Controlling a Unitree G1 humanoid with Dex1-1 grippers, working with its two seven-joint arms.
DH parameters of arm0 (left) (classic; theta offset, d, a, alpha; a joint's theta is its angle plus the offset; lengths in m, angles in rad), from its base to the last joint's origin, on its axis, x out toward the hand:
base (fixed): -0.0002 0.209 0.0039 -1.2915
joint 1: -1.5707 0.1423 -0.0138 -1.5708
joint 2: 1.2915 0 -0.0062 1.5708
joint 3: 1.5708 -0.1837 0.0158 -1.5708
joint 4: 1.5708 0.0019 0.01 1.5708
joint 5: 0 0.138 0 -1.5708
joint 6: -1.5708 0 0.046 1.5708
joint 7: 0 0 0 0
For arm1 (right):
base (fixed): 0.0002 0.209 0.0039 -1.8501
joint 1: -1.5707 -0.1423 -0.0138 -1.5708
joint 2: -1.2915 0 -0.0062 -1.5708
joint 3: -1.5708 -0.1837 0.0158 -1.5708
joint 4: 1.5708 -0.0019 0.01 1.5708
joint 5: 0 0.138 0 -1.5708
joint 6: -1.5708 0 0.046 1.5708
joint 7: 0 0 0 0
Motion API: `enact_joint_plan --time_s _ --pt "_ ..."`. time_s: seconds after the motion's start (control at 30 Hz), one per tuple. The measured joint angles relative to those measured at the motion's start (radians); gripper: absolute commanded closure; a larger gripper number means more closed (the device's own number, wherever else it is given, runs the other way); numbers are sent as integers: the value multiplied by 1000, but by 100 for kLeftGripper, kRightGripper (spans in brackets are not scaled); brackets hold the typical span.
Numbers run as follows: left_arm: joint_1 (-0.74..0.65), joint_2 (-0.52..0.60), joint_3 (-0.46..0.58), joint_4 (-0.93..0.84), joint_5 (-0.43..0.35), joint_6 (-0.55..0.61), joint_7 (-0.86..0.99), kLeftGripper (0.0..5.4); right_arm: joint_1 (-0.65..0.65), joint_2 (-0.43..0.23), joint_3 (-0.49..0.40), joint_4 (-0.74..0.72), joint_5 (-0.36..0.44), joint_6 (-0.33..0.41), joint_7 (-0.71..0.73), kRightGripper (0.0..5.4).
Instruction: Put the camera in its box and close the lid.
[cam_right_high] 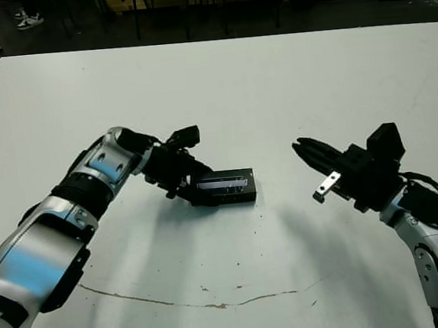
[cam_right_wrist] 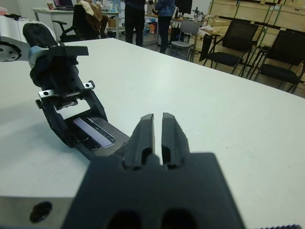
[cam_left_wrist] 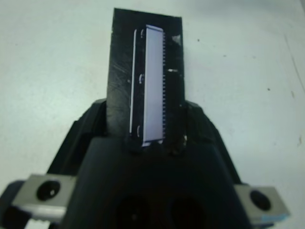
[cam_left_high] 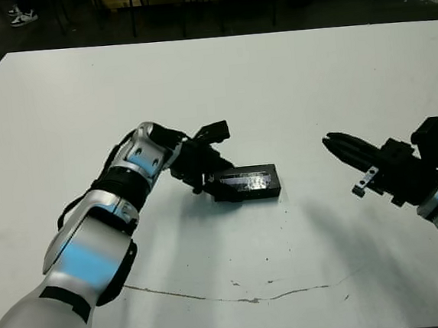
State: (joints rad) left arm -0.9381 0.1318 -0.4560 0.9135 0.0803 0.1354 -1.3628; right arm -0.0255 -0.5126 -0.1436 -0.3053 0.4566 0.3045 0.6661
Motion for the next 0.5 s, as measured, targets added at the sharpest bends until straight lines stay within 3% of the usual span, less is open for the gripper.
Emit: enact_joint_plan --time_s 0.2,0.4,0.5 --pt "74 23 4 -54 -2 -214 58 99 5 0 2 -2 -1 0 -1 540" --pt "107 62 42 -49 -32 -241 41 1 5 0 3 -4 4 0 -1 540" --pt "137 93 66 -56 -57 -240 12 1 5 0 4 -6 4 0 0 540"
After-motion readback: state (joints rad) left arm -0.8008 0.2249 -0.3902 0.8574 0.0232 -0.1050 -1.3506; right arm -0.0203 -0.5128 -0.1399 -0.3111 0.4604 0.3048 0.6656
